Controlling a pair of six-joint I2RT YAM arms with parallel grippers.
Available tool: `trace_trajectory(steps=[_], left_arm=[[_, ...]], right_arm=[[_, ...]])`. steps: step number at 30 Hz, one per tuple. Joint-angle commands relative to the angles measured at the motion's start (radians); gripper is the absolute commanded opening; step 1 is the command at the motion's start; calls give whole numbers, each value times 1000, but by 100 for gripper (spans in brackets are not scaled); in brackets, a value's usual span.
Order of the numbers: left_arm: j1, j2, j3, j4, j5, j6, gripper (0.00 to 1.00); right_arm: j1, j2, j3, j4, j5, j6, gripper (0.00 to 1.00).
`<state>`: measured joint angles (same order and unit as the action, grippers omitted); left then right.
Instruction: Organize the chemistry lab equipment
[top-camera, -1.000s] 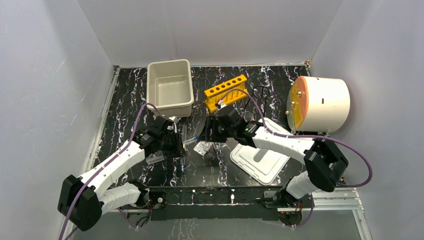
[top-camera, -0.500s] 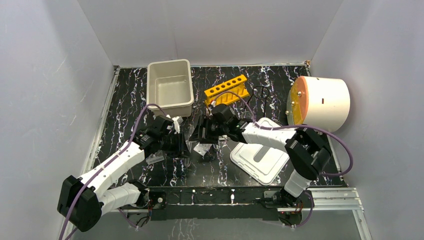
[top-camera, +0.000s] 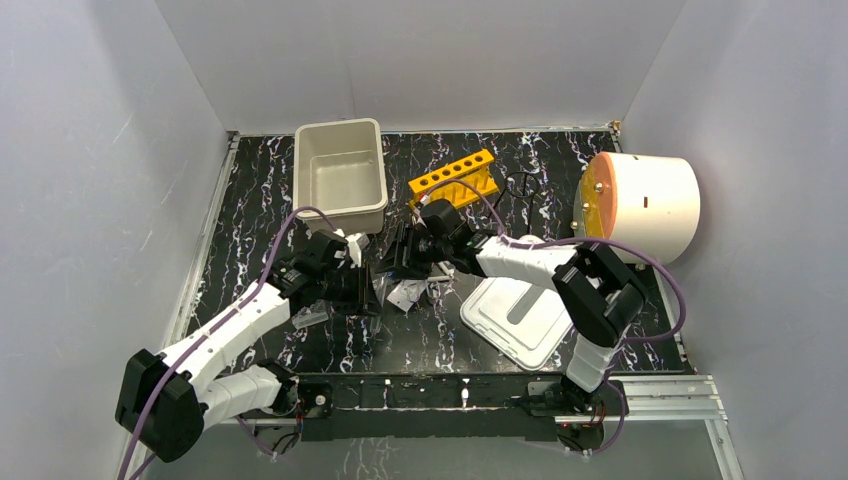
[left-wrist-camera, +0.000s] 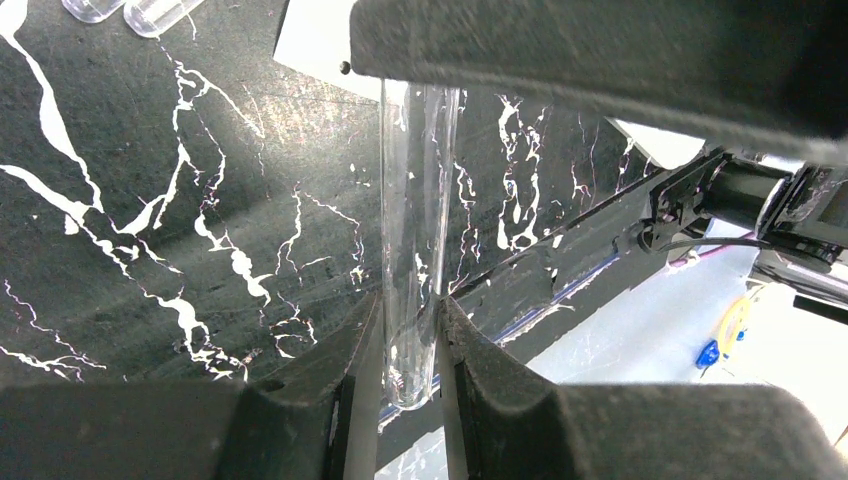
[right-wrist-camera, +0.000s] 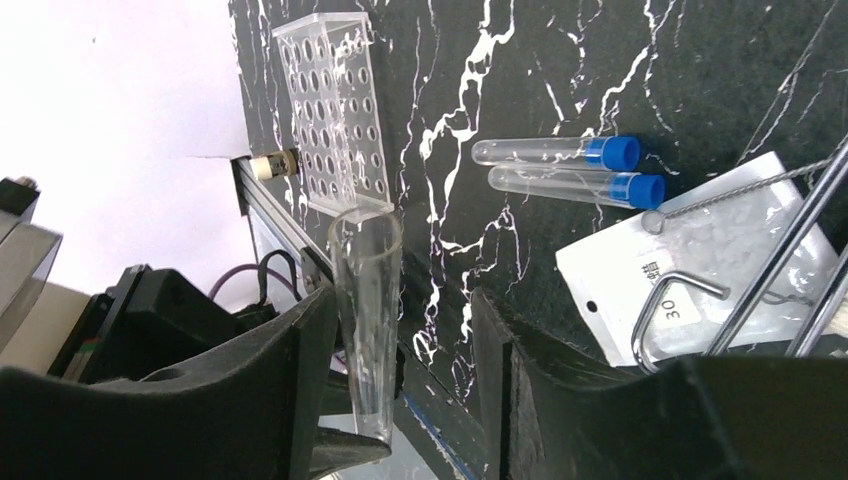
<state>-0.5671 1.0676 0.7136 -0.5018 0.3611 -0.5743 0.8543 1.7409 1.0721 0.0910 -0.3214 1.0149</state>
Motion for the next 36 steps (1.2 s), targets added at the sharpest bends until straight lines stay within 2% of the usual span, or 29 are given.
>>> trace_trajectory(steps=[1,7,18,19,20,21,22,25,26,31,36], left_arm=[[-5,2,13,-3,45,39,4],[-6,36,46,-9,60,86,3],[-6,64,90,-8,35,93,6],[-5,65,95,-8,30,91,10],[-5,68,103,-8,23,88,19],[-5,71,110,-9,17,83,35],[-5,73,119,-10,4,78,54],[-5,71,146,-15,-64,40,91],[-5,69,161,-15,-78,31,98],[-5,95,278,-47,-107,7,98],[-5,134,406,-116,-186,-5,98]], right_arm=[[-21,20,45,61,-42,23,58],[-42,47,101,29,-69,4,46],[-86,-18,75,16,-111,-8,23],[-88,-24,77,13,-108,-15,23],[-91,-31,77,8,-103,-23,22],[-93,-38,78,3,-97,-31,22],[-98,-49,80,-4,-88,-42,22],[-113,-95,101,-52,-37,-102,22],[-119,-111,117,-80,-12,-133,22],[-173,-189,243,-337,159,-318,20],[-254,-213,416,-504,283,-490,21]])
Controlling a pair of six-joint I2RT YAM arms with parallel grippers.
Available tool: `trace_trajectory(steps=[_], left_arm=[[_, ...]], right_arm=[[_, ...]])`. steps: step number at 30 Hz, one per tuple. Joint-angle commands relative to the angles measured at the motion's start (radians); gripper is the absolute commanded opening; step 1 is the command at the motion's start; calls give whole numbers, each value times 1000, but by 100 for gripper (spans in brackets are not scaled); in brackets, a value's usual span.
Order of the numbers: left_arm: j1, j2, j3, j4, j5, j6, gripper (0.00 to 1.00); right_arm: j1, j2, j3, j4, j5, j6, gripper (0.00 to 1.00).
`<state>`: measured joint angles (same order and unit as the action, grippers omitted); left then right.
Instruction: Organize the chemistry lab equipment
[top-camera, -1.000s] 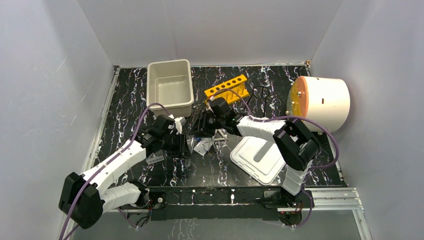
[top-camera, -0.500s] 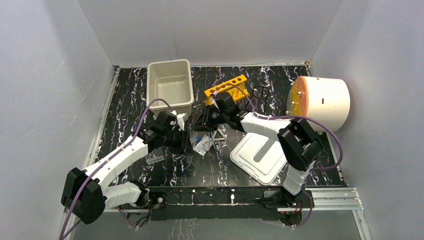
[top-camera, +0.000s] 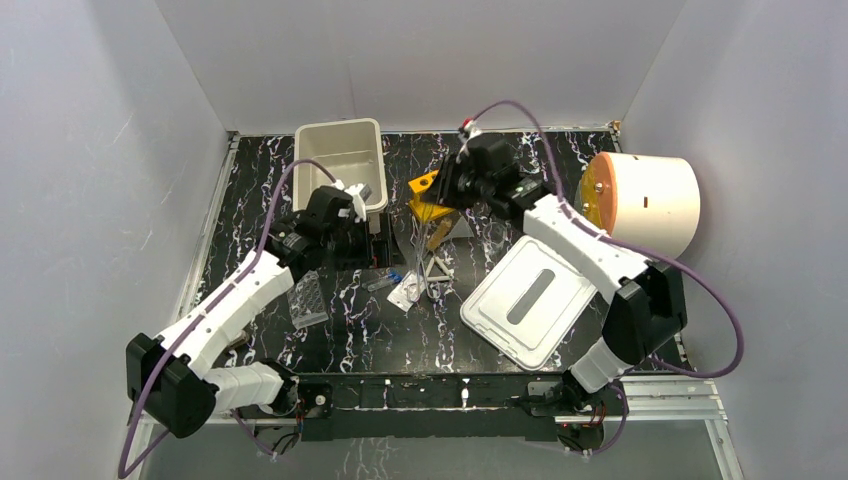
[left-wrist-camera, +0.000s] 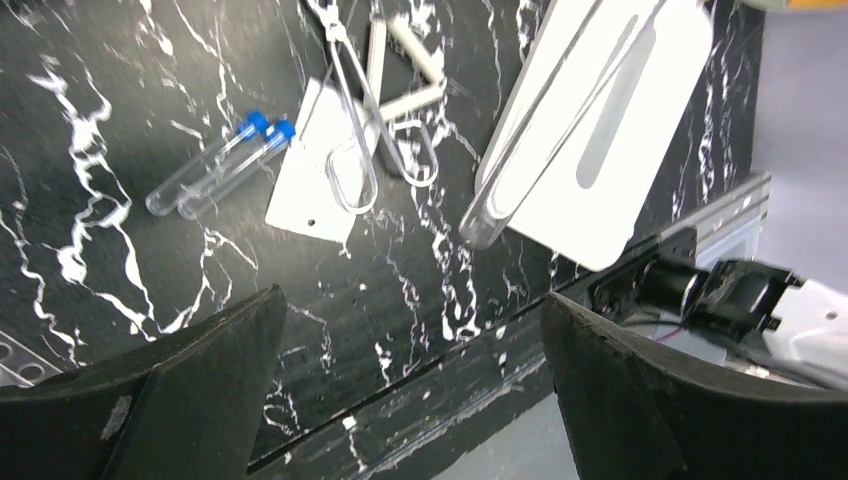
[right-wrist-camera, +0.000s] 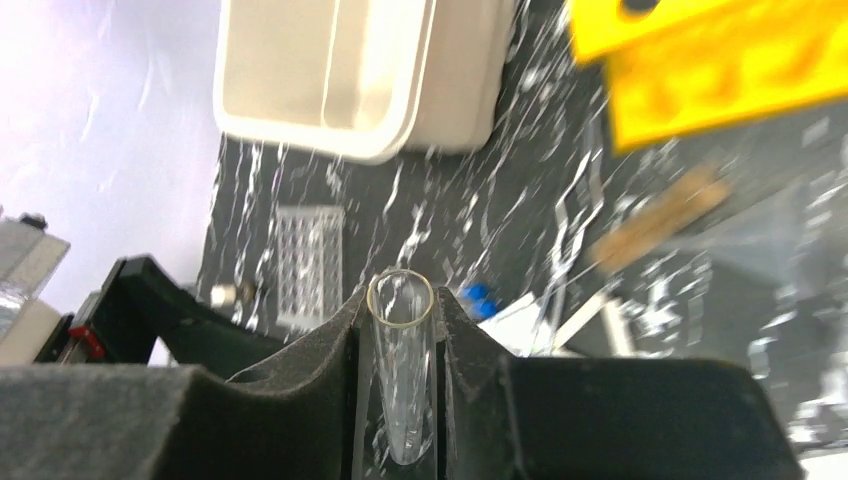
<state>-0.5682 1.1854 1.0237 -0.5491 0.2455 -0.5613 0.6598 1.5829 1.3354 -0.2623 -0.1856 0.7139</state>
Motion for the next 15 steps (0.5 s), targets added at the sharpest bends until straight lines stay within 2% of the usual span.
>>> trace_trajectory(steps=[1,7,11,15], left_arm=[[-4,20,119,-78,-79,-22,98],[-4,21,171,-84,-115,-56,98],[-4,20,149,-75,-121,-82,98],[-4,56,168,-51,-47,-63,98]], right_arm=[[-74,-47,190,-174,169,-228,21],[-146,16,383,-254,340,-339,21],[-177,60,469,-220,463,-394,21],[-198,112,527,-163,553,-449,22]])
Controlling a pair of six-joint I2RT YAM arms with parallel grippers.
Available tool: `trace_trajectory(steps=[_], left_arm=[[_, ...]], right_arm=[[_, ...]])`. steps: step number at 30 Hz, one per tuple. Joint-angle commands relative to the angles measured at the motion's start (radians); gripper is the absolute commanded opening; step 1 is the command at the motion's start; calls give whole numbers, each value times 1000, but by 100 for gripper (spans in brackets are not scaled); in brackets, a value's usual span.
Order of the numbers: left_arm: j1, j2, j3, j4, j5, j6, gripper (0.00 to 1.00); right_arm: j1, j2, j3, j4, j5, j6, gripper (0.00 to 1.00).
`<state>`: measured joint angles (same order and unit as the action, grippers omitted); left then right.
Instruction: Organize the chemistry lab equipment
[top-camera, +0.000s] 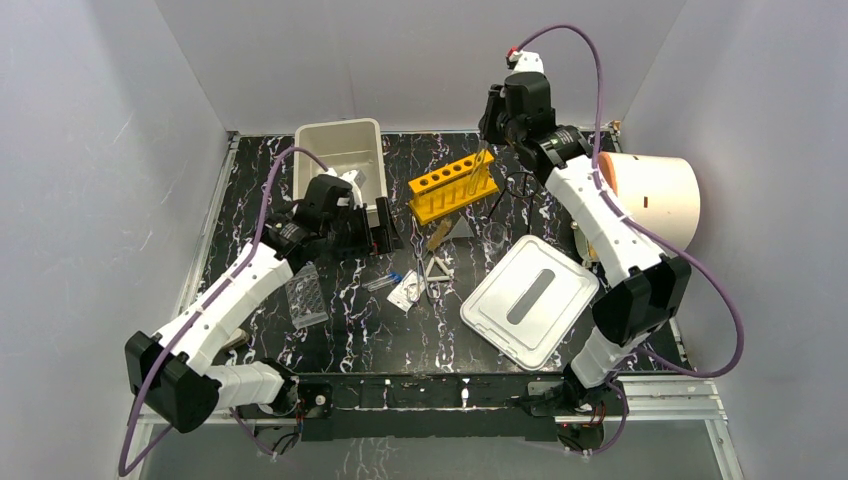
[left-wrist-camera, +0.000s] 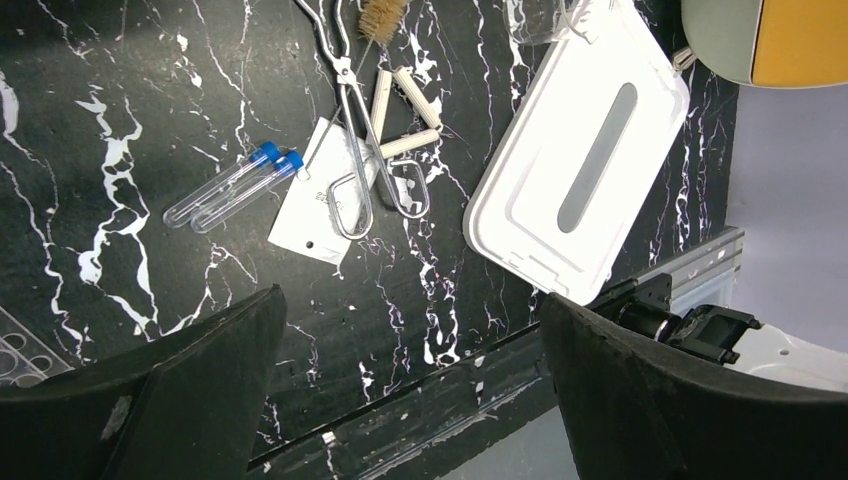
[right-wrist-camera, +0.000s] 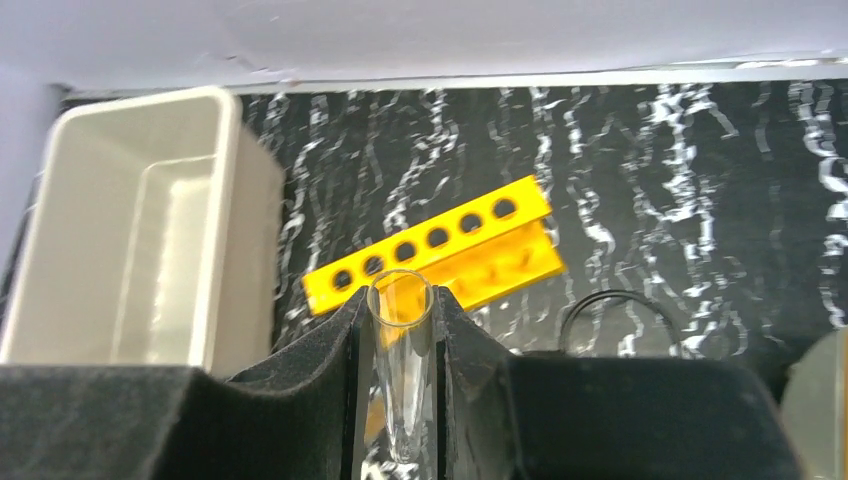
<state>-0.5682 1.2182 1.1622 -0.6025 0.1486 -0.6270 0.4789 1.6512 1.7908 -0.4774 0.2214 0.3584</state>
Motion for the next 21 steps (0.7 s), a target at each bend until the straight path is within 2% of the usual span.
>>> trace_trajectory(steps=[1,9,16,21], left_arm=[[-4,35,43,4,60,11,98],[-4,93,87,66,24,49,98],[-4,121,118,182,-9,62,98],[-3,158,157,231,-15,73,98]], right_arm=[[-20,54,80,71,174,-106,22],[-35,81,25,315,267,-248,22],[-77,126,-16,497,218,-294,22],[-87,135,-110,687,175,-332,22]])
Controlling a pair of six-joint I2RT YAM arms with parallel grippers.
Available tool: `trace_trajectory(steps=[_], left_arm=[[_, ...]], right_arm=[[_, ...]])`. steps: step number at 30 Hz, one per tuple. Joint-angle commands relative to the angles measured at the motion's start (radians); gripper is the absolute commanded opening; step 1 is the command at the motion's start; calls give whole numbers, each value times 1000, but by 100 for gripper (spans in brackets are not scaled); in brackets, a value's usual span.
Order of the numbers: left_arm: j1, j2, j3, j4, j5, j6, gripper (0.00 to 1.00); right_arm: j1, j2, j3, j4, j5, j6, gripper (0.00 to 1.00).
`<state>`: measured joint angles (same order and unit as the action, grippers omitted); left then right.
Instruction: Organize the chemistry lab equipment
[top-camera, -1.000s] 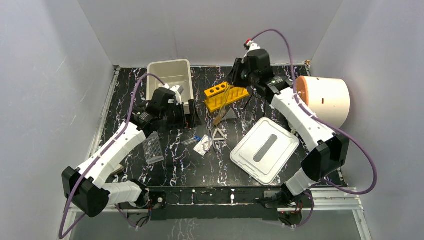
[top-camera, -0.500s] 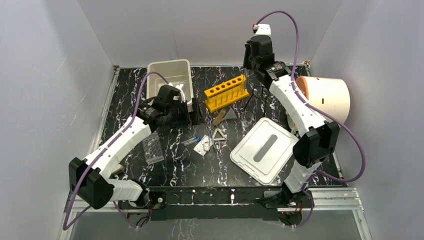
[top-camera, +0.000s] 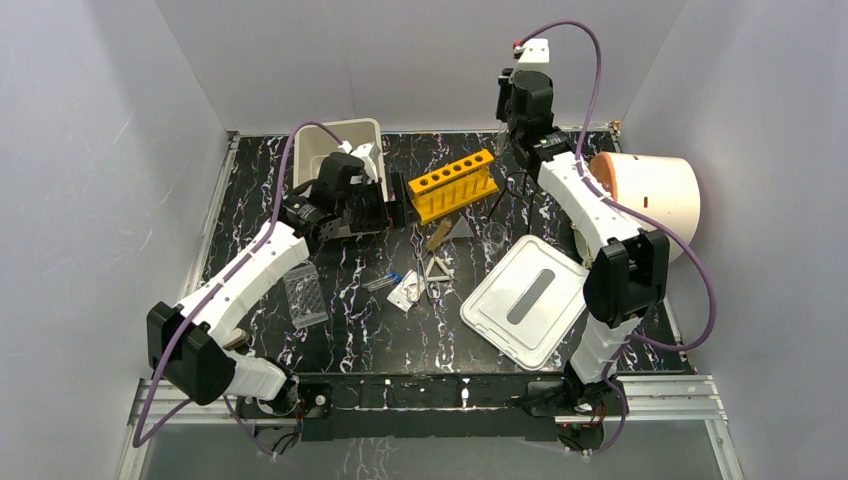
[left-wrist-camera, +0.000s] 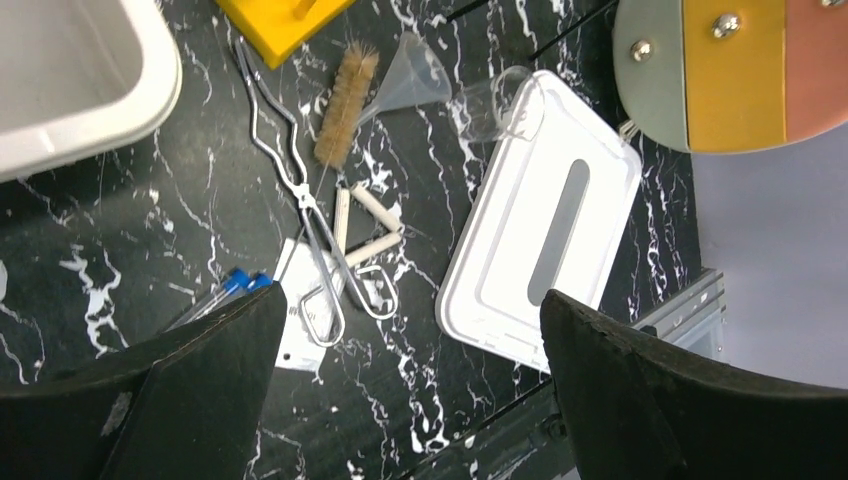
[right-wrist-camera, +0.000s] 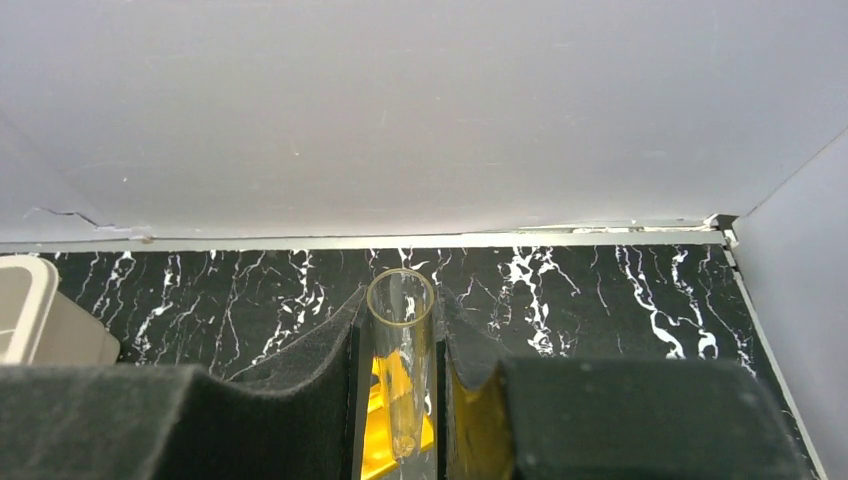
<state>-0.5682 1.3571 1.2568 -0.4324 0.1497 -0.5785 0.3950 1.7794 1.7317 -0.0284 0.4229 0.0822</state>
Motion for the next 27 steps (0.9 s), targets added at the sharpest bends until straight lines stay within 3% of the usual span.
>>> trace_trajectory(steps=[1,9,17,27], left_arm=[[-3,29,77,59,-15,27,98],[-3,16,51,111,-21,59,98],[-2,-8,-18,190,10,63,98],[-2,38,18,154,22,80,98]], right_arm=[[-5,9,-65,265,-35,-61,22],[-20,61,-116,422,-116,-59,22],[-32,121,-118,435,-143,-19,22],[-41,158,-148,461,-167,22,21]])
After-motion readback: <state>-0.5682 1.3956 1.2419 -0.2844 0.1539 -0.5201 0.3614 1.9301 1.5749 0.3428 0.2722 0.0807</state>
